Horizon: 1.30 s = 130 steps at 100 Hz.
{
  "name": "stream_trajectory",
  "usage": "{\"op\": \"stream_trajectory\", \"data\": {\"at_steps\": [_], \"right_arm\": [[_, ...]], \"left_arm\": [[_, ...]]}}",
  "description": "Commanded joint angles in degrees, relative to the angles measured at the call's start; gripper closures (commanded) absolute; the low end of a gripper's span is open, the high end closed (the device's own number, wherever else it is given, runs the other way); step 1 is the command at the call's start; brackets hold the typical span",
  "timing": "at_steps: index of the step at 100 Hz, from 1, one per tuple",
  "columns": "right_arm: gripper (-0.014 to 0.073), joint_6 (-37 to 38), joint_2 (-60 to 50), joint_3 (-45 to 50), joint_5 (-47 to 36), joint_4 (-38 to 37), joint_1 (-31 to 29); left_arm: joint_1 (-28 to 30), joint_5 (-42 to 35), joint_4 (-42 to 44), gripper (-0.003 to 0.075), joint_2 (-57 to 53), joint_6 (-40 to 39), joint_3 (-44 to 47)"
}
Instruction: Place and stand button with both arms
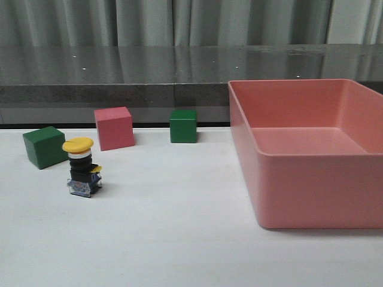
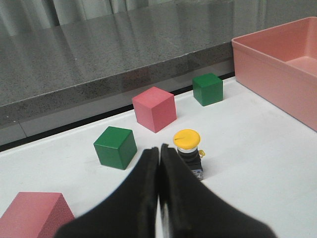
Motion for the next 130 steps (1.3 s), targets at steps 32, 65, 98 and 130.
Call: {"op": "stream_trajectory", "data": {"at_steps": [32,65,98,130], "right_arm": [[0.0655,0.01,0.16,-1.61,-4.62,0.49,-0.18],[0.0655,0.01,0.16,-1.61,-4.62,0.49,-0.18],[0.0655,0.01,0.16,-1.61,-4.44,0.49,-0.18],[0.0655,0.01,0.16,-1.61,-4.39,0.49,-0.18]], "left_arm": [[0.24,-11.03,5.62,0.074,0.19,-4.14,0.5],[3.74,-11.74,27.34,0.074,-12.83,-27.64,7.47],[12.9,-12.24,30.31,0.074,-21.0,-33.9,14.17],[14.79,-10.4,30.78,0.074,-21.0,-34.04,14.57]]}}
